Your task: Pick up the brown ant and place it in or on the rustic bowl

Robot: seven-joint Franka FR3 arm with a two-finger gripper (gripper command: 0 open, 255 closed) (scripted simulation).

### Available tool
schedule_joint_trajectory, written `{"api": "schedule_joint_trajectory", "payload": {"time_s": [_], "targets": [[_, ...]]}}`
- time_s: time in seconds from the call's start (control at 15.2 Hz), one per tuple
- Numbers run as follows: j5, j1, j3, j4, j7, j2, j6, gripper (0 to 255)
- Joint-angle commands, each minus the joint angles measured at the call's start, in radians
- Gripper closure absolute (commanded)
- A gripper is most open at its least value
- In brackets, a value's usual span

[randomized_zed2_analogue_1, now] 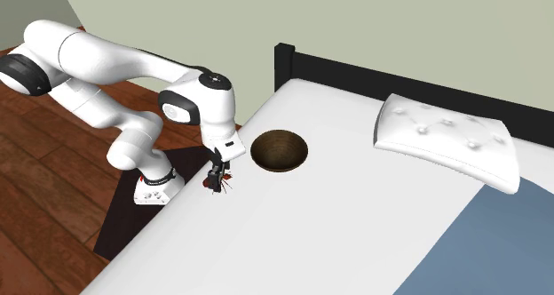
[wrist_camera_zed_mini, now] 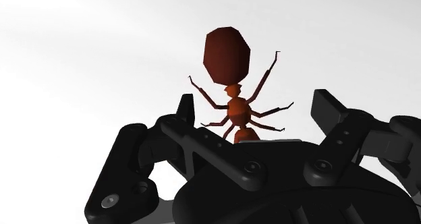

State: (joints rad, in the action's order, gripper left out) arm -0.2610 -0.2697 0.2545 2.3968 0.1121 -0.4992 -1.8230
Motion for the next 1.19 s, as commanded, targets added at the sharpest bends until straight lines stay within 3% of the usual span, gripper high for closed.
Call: {"api": "schedule_joint_trajectory", "payload": {"time_s": [0.0,0.59,1.12], "targets": [[0.0,0.0,0.0,0.0,0.0,0.0,0.0,255],[0.0,0.0,0.0,0.0,0.0,0.0,0.0,255],[0.011,0.004,-0.013,-0.098,0.014,-0.011,0.108,255]]}}
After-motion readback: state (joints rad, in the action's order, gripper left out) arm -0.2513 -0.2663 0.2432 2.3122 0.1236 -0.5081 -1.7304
